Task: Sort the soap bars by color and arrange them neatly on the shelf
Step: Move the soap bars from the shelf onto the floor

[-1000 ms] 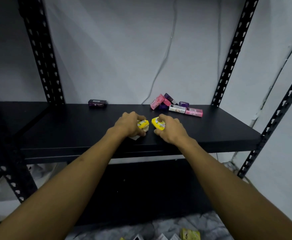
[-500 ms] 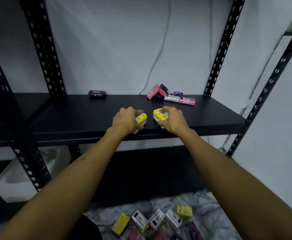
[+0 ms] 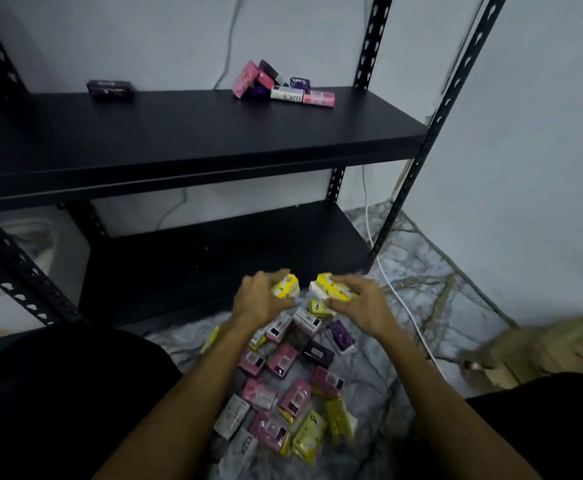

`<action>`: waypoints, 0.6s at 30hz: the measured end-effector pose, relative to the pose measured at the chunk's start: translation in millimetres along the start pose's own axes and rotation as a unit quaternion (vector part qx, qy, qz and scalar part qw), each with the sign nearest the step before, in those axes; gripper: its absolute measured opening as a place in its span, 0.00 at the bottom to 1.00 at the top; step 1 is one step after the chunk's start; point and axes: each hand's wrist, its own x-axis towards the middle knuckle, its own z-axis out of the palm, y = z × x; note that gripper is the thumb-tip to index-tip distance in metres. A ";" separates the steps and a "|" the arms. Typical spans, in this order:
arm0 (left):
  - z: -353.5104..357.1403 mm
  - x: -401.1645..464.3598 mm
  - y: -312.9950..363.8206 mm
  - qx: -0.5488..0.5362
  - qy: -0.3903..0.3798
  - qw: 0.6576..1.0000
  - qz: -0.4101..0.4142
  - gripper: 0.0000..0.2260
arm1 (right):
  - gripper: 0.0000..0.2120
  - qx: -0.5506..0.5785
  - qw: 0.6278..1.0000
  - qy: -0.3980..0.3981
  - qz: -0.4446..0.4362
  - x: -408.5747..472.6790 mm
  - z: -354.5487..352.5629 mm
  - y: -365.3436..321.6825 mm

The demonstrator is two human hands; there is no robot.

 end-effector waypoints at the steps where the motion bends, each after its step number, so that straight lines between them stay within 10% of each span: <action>1: 20.8 -8.0 -8.9 0.000 -0.019 1.000 -0.013 0.31 | 0.21 0.007 1.000 -0.001 0.028 -13.4 5.5 22.0; 18: 178.6 -64.9 -75.7 0.014 -0.132 0.988 -0.085 0.32 | 0.25 0.005 0.964 0.051 0.260 -101.1 66.3 242.9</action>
